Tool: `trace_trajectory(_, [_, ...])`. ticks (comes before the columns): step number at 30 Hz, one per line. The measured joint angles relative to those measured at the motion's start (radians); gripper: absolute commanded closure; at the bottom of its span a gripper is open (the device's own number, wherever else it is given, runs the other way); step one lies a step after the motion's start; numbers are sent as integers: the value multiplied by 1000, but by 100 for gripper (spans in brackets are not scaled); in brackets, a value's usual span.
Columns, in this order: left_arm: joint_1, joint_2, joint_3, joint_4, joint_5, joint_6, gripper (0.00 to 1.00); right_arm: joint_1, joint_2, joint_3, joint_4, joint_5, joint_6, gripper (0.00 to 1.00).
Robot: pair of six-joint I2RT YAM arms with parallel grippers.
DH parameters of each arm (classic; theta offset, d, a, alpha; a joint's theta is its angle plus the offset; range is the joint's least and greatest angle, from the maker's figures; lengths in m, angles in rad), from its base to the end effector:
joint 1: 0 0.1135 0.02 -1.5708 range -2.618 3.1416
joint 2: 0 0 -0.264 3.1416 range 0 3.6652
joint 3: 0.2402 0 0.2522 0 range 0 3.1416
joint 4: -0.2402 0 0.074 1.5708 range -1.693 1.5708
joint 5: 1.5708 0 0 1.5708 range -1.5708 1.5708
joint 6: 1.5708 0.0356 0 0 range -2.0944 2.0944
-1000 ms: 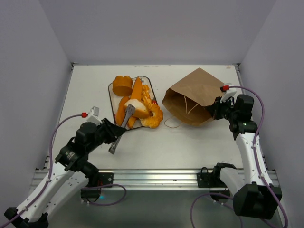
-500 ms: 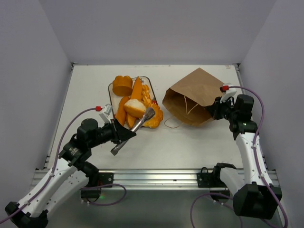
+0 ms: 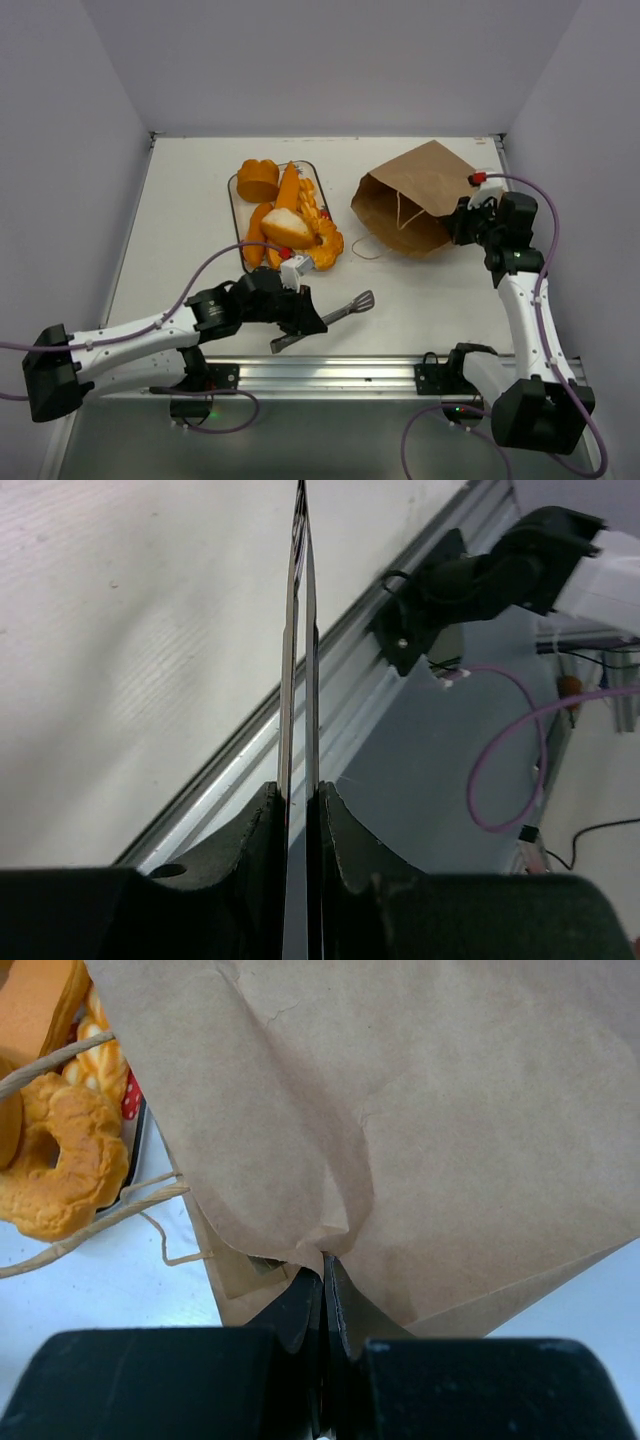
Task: Take the fake bread out of the paper bag
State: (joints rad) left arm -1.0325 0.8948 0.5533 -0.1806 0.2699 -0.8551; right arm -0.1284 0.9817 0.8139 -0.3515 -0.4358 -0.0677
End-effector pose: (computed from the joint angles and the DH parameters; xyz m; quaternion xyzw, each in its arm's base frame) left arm 0.0942 -0.1762 0.2399 0.1431 0.8484 -0.4701 0.1968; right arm 0.2173 -0.0129 0.2985 -0.0828 0.8474 0.1381 0.5059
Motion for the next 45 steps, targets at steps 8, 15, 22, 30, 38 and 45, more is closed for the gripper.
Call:
trace_trajectory(8, [-43, 235, 32, 53, -160, 79, 87, -23, 3, 56, 19, 4, 27, 100])
trace_trajectory(15, [-105, 472, 114, 129, -323, 185, 69, -24, 8, 57, 22, -1, 32, 100])
trace_trajectory(22, [-183, 676, 206, 124, -470, 246, 48, -24, -15, 58, 6, -10, -4, 100])
trace_trajectory(30, [-193, 654, 210, 96, -570, 270, 16, -26, -14, 159, -67, -50, -10, 100])
trace_trajectory(38, [-193, 482, 215, 88, -600, 294, 3, -29, 14, 297, -105, -83, 40, 100])
trace_trajectory(45, [-193, 315, 216, 67, -590, 317, 1, -29, 46, 358, -90, -74, 187, 100])
